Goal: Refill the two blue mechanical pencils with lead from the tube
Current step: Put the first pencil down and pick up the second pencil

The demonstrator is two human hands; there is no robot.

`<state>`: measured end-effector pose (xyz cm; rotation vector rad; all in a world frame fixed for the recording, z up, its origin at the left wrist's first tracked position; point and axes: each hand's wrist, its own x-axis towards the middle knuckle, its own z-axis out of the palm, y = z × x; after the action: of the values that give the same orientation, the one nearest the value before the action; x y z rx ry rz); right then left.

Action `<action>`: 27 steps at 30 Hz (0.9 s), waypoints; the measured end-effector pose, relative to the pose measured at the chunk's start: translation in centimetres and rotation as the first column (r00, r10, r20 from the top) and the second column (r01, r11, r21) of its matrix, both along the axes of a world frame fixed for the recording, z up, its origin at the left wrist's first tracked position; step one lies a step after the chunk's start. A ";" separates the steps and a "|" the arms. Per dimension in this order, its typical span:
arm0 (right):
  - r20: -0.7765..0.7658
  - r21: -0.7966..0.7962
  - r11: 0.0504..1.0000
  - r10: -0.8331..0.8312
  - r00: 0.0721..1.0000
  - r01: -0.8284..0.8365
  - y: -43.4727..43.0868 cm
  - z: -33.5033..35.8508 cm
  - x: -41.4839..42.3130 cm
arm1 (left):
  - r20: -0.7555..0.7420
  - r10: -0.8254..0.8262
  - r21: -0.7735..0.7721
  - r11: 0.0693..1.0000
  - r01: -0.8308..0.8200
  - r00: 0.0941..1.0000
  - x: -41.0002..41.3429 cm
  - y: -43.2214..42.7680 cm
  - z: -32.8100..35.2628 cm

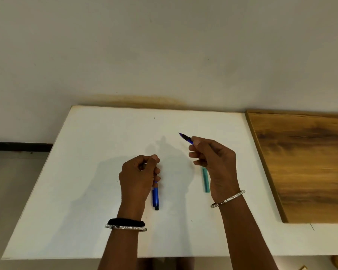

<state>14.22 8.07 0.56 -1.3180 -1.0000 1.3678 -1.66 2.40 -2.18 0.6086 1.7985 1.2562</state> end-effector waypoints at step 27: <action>0.867 -0.175 0.982 0.190 0.460 -0.075 -2.3 -3.1 -3.5 | -0.575 -0.236 -0.368 0.930 0.010 0.783 0.6 -0.6 0.0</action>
<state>10.68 5.82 -2.55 -2.1664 -1.7636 0.7592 -1.10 1.80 -2.14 0.9909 2.3960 0.6395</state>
